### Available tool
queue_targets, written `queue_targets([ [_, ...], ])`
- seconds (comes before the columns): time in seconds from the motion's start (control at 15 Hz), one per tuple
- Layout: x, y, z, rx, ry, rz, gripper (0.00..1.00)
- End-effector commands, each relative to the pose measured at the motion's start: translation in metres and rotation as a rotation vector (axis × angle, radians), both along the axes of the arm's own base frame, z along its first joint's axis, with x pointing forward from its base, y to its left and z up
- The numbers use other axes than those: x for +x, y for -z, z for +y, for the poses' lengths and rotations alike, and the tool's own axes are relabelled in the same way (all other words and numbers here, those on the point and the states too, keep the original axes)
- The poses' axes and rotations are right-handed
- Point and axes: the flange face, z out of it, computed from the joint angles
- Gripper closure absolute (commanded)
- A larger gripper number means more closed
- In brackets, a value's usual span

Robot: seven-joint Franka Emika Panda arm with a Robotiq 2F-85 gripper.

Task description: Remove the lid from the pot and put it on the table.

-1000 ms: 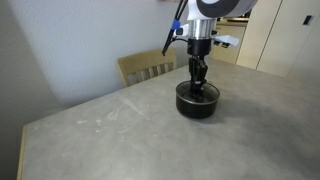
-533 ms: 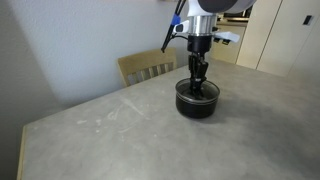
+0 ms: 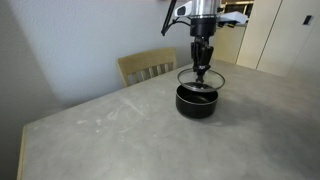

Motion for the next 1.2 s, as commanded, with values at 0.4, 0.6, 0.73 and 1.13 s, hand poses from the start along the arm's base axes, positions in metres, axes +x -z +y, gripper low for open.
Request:
queue_targets([
  [0.4,-0.015,-0.036,-0.003,-0.006,-0.012,0.017,0.86],
  [0.6,-0.017,-0.037,-0.009,-0.013,0.031,0.021,0.86],
  [0.73,-0.019,-0.035,-0.019,-0.015,0.058,0.024,0.86],
  [1.13,-0.026,-0.034,-0.068,-0.045,0.063,0.027,0.86],
])
